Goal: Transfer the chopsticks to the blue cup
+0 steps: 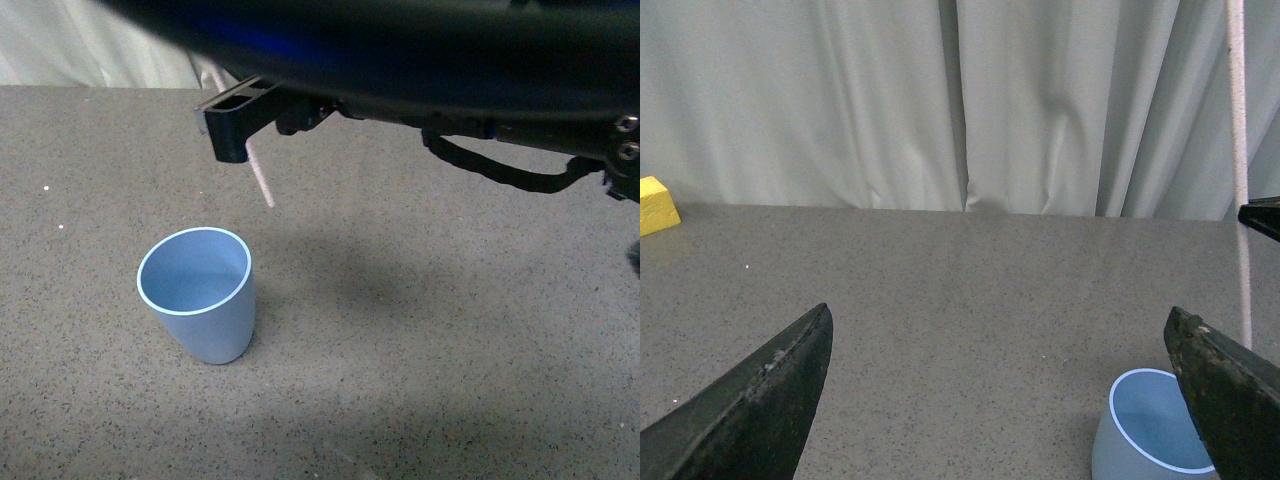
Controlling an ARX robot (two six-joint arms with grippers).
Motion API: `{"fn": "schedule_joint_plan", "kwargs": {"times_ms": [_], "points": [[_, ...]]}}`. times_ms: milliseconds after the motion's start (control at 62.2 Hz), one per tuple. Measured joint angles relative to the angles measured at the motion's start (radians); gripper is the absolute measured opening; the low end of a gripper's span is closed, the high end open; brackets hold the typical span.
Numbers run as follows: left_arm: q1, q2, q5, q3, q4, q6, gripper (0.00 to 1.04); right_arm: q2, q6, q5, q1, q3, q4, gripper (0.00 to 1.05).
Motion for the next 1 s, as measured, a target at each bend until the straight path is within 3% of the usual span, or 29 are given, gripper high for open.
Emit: {"fn": "schedule_joint_plan", "kwargs": {"times_ms": [305,996], "points": [[0.000,0.000,0.000,0.000,0.000,0.000,0.98,0.079,-0.001,-0.076,0.050,0.101,-0.056,0.01],[0.000,0.000,0.000,0.000,0.000,0.000,0.98,0.178,0.005,-0.035,0.061,0.059,-0.064,0.01]]}}
